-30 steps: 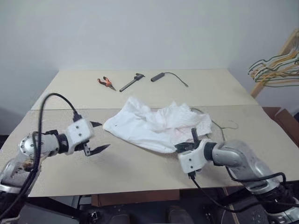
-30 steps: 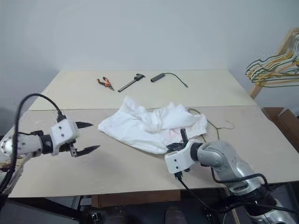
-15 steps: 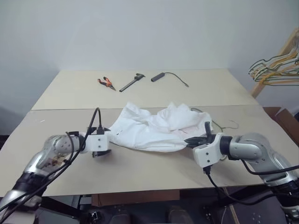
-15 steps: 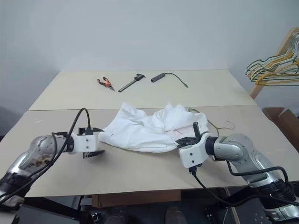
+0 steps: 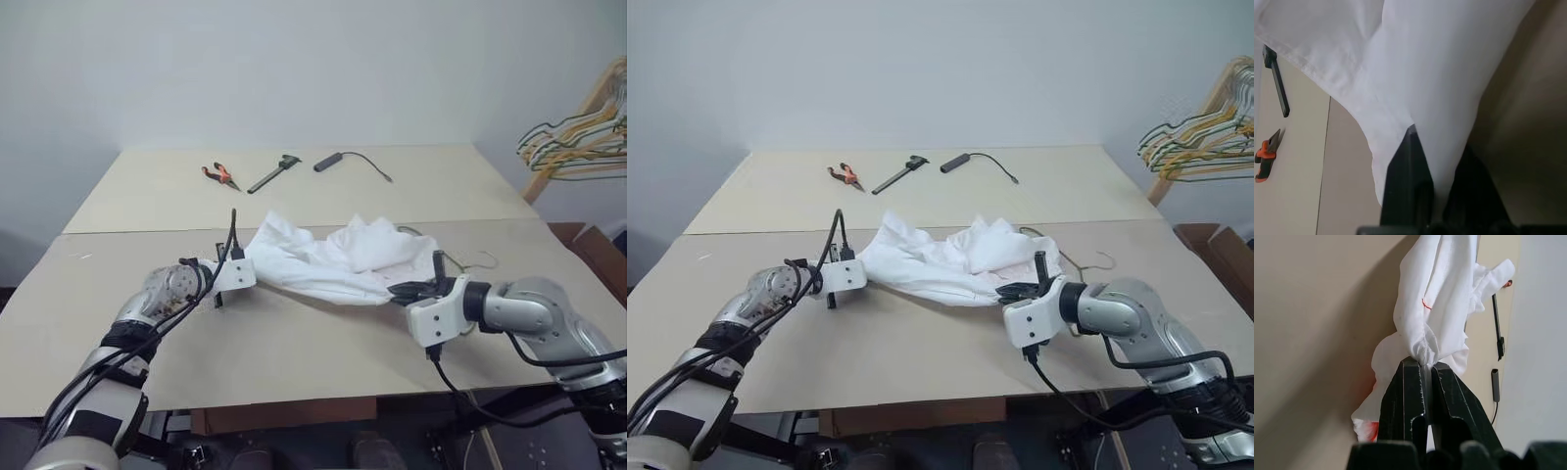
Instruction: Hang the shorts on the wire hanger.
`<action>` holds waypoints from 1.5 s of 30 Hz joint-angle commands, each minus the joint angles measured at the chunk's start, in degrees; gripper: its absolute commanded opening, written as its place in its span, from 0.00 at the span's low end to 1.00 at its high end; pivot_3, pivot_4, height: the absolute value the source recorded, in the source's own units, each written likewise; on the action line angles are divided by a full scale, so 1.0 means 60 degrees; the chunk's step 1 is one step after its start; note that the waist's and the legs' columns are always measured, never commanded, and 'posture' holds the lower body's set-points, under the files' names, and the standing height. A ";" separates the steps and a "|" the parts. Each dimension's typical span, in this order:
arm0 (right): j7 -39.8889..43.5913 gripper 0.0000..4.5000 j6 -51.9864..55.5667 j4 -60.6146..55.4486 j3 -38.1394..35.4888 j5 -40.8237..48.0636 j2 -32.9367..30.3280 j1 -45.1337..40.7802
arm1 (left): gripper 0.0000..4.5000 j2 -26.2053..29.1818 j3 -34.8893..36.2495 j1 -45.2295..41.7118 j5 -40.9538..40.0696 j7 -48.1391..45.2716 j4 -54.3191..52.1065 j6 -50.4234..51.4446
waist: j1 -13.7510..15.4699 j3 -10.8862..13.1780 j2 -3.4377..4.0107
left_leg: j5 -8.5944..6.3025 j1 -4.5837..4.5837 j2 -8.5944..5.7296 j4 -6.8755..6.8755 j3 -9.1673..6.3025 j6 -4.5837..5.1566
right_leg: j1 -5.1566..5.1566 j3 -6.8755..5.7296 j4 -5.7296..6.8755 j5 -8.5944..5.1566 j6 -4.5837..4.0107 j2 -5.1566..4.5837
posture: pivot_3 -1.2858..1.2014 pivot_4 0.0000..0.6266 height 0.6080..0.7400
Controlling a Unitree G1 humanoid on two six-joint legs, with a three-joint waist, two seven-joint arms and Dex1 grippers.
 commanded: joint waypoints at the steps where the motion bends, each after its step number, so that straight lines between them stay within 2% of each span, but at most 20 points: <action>1: 0.0147 0.00 0.0241 0.0105 -0.0504 0.0815 -0.0046 -0.0265 | 0.00 0.1119 0.0442 0.0054 -0.1392 -0.2430 -0.1074 -0.0364 | -0.0152 0.0001 -0.0001 | 0.0000 -0.0011 0.0002 -0.0001 0.0000 0.0000 | -0.0014 0.0000 0.0001 0.0001 -0.0001 0.0001 | 0.46 0.00 1.00; 4: 0.0741 0.00 0.0152 0.0874 -0.0422 0.1436 -0.0231 -0.0703 | 0.00 0.2407 0.0517 0.0470 -0.2437 -0.4436 -0.2050 -0.0680 | -0.0336 0.0002 0.0001 | 0.0000 -0.0018 0.0006 -0.0003 0.0003 0.0000 | -0.0031 0.0009 0.0013 0.0001 -0.0003 0.0001 | 0.46 0.00 1.00; 7: 0.1413 0.00 0.0434 0.2010 -0.0278 0.2020 -0.0101 -0.1598 | 0.00 0.2949 0.0808 0.0574 -0.3053 -0.5156 -0.2686 -0.0191 | -0.0377 0.0004 0.0003 | 0.0000 0.0005 0.0005 0.0004 0.0001 0.0001 | -0.0001 0.0010 0.0016 0.0001 -0.0002 -0.0007 | 0.48 0.00 1.00; 11: 0.2029 0.00 0.0510 0.4502 0.0104 0.2187 0.0541 -0.3629 | 0.00 0.2850 0.1307 0.0226 -0.3661 -0.5107 -0.3092 0.0487 | -0.0396 0.0004 0.0002 | 0.0002 0.0023 0.0006 0.0009 -0.0001 0.0003 | 0.0020 0.0012 0.0015 0.0006 0.0002 -0.0005 | 0.49 0.00 1.00; 14: 0.1751 0.00 0.0120 0.7322 0.0471 0.1578 0.1390 -0.5974 | 0.00 0.2167 0.1630 -0.1052 -0.3449 -0.3956 -0.2394 0.1090 | -0.0388 0.0004 0.0002 | 0.0003 0.0026 0.0005 0.0010 -0.0008 0.0005 | 0.0022 0.0011 0.0020 0.0008 0.0001 0.0000 | 0.50 0.00 1.00; 16: 0.0749 0.00 -0.0294 0.9512 0.0812 0.0705 0.1958 -0.7775 | 0.00 0.1577 0.1721 -0.2534 -0.2898 -0.2572 -0.1195 0.1424 | -0.0348 0.0009 0.0004 | 0.0008 0.0010 -0.0007 0.0019 -0.0023 0.0012 | 0.0010 0.0006 0.0028 0.0013 0.0008 -0.0007 | 0.50 0.00 1.00; 18: -0.1246 0.00 -0.0219 1.1596 0.1205 -0.0333 0.2558 -0.9656 | 0.00 0.0969 0.1700 -0.4523 -0.2056 -0.0181 0.0617 0.1664 | -0.0344 0.0013 0.0006 | 0.0010 -0.0005 -0.0017 0.0024 -0.0031 0.0010 | -0.0012 0.0003 0.0034 0.0019 0.0013 -0.0015 | 0.51 0.00 1.00; 21: -0.4354 0.00 0.0169 1.3488 0.1515 -0.1274 0.3265 -1.1514 | 0.00 0.0554 0.1397 -0.6884 -0.0938 0.2981 0.2964 0.1609 | -0.0364 0.0011 0.0007 | 0.0018 -0.0102 -0.0034 0.0001 -0.0077 -0.0003 | -0.0133 0.0012 0.0087 0.0026 0.0018 -0.0037 | 0.51 0.00 1.00; 22: -0.5391 0.00 0.0356 1.3880 0.1500 -0.1430 0.3479 -1.1971 | 0.00 0.0469 0.1315 -0.7557 -0.0642 0.4003 0.3630 0.1594 | -0.0364 0.0009 0.0006 | 0.0024 -0.0143 -0.0038 -0.0019 -0.0094 -0.0013 | -0.0185 0.0013 0.0089 0.0028 0.0019 -0.0042 | 0.51 0.00 1.00; 23: -0.7249 0.00 0.0558 1.4203 0.1633 -0.1848 0.3650 -1.2508 | 0.00 0.0444 0.1189 -0.8395 -0.0198 0.5660 0.4273 0.1598 | -0.0370 0.0007 0.0004 | 0.0062 -0.0175 -0.0040 -0.0020 -0.0091 -0.0079 | -0.0255 0.0026 0.0137 0.0028 0.0019 -0.0046 | 0.52 0.00 1.00; 26: -1.0722 0.00 0.0779 1.4678 0.1646 -0.2402 0.3812 -1.3292 | 0.00 0.0472 0.0858 -0.9646 0.0664 0.8723 0.5202 0.1290 | -0.0329 0.0009 0.0006 | 0.0087 -0.0265 -0.0068 -0.0075 -0.0067 -0.0124 | -0.0425 0.0034 0.0202 0.0025 0.0024 -0.0089 | 0.52 0.00 1.00; 29: -1.2275 0.00 0.0751 1.4878 0.1370 -0.2387 0.3740 -1.3470 | 0.00 0.0473 0.0609 -1.0000 0.1157 1.0186 0.5456 0.0593 | -0.0102 0.0009 0.0006 | 0.0108 -0.0394 -0.0091 -0.0087 -0.0042 -0.0159 | -0.0592 0.0034 0.0240 0.0025 0.0025 -0.0121 | 0.52 0.00 1.00; 31: -1.2645 0.00 0.0531 1.4934 0.1232 -0.2286 0.3678 -1.3298 | 0.00 0.0444 0.0440 -0.9864 0.1384 1.0647 0.5421 0.0021 | 0.0038 0.0009 0.0005 | 0.0108 -0.0399 -0.0109 -0.0096 -0.0018 -0.0159 | -0.0597 0.0029 0.0231 0.0024 0.0026 -0.0135 | 0.52 0.00 1.00; 33: -1.2081 0.00 0.0144 1.4994 0.1333 -0.2325 0.3610 -1.2651 | 0.00 0.0364 0.0242 -0.9055 0.1413 0.9980 0.5096 -0.0987 | 0.0162 0.0008 0.0004 | 0.0107 -0.0403 -0.0118 -0.0084 0.0032 -0.0152 | -0.0577 0.0025 0.0205 0.0026 0.0031 -0.0136 | 0.52 0.00 1.00; 36: -1.1239 0.00 -0.0411 1.5008 0.1572 -0.2550 0.3547 -1.1815 | 0.00 0.0348 0.0178 -0.7758 0.1248 0.8937 0.4460 -0.2010 | 0.0309 0.0008 0.0006 | 0.0066 -0.0304 -0.0115 -0.0053 0.0046 -0.0074 | -0.0392 -0.0018 0.0136 0.0020 0.0042 -0.0136 | 0.52 0.00 1.00; 40: -1.0088 0.00 -0.1774 1.4918 0.2753 -0.3629 0.3294 -1.0284 | 0.00 0.0516 0.0486 -0.4646 0.0270 0.6864 0.2181 -0.2598 | 0.0225 0.0008 0.0011 | 0.0073 -0.0247 -0.0119 -0.0030 0.0044 -0.0016 | -0.0292 -0.0012 0.0072 0.0080 0.0069 -0.0134 | 0.53 0.00 1.00; 45: -0.9137 0.00 -0.3498 1.4700 0.3673 -0.4342 0.2862 -0.8840 | 0.00 0.1010 0.1134 -0.0547 -0.1128 0.4399 -0.2278 -0.1086 | -0.0070 0.0010 0.0013 | 0.0119 -0.0259 -0.0116 -0.0014 0.0025 -0.0062 | -0.0311 0.0005 0.0084 0.0106 0.0067 -0.0135 | 0.53 0.00 1.00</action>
